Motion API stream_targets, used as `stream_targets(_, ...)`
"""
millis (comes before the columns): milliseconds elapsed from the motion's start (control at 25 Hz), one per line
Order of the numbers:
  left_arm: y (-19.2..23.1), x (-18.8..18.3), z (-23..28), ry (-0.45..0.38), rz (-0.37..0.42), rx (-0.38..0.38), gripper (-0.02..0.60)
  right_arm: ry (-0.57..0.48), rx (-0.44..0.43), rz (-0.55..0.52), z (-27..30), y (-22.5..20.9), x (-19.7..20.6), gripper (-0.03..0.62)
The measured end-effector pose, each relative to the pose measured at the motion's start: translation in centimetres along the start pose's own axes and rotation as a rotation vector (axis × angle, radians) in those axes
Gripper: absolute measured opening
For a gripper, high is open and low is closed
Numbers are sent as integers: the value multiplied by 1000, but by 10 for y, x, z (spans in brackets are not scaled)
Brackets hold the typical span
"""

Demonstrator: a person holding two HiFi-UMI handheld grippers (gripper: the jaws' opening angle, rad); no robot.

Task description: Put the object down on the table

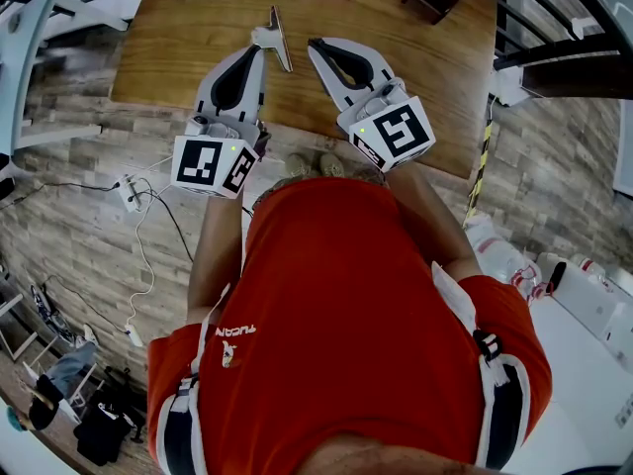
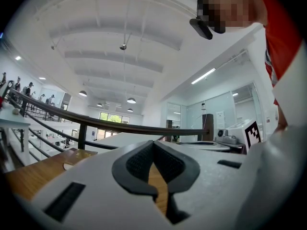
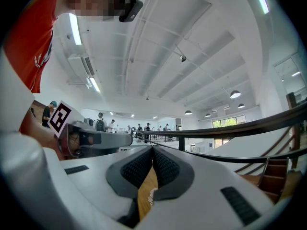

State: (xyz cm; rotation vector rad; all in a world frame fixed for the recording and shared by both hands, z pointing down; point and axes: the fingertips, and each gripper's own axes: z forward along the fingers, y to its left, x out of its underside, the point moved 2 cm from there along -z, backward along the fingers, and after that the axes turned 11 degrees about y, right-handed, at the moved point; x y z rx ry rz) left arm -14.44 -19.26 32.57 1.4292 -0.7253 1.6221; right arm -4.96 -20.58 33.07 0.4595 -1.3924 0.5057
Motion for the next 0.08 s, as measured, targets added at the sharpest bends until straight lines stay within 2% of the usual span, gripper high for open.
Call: stream_targets(80, 1, -1, 0, -1, -1, 0, 9, 0, 0, 0, 0, 0, -1, 25)
